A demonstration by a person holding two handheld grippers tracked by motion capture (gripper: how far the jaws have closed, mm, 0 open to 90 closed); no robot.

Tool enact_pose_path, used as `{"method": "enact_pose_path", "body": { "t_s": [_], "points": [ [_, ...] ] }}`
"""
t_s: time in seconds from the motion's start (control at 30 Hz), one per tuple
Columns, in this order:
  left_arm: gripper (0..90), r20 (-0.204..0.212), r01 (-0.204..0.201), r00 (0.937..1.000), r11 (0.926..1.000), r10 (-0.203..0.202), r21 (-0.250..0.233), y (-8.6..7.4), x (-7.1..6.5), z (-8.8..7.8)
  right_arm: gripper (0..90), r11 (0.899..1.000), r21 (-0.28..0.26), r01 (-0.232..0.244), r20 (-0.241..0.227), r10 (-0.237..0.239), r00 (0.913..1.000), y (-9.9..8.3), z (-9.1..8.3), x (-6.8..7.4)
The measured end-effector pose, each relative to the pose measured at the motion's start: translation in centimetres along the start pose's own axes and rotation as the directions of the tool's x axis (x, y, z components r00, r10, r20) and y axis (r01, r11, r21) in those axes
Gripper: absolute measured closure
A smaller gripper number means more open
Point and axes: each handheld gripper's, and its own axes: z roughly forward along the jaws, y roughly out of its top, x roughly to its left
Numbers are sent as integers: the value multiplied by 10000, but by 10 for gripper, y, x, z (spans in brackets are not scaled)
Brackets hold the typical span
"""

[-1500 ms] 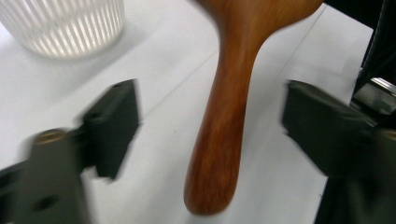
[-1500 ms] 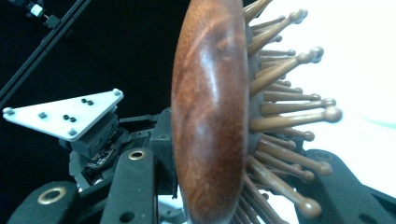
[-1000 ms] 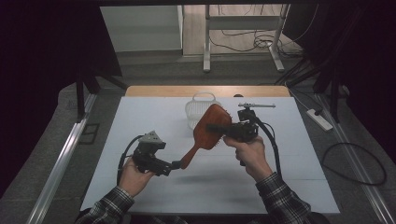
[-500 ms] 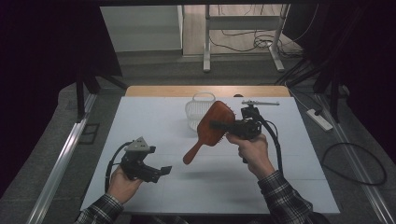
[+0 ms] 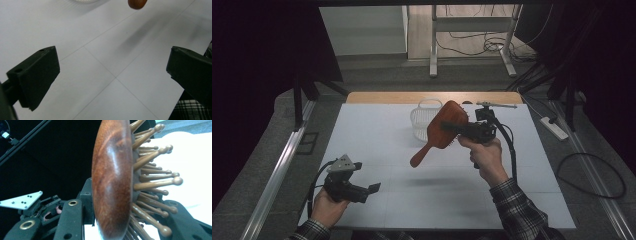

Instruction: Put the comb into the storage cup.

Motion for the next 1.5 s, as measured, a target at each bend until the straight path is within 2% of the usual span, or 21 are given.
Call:
{"method": "enact_pose_path", "body": {
  "t_s": [0.37,0.83,1.13,1.5],
  "points": [
    [0,-298,59,9995,10000,-59,28,-13,-1,-14,554,9998,-196,-99,173,102,9998,7,1,-5],
    [0,-455,331,9984,9995,-330,6,-25,1,-24,553,9983,-559,-148,479,175,9987,24,2,-10],
    [0,-816,410,9959,9990,-395,166,-30,1,-29,554,9962,-826,-265,704,324,9970,36,1,-17],
    [0,-813,621,9948,9980,-612,86,-34,3,-35,554,9921,-1193,-384,963,500,9941,53,4,-22]
  ]
}}
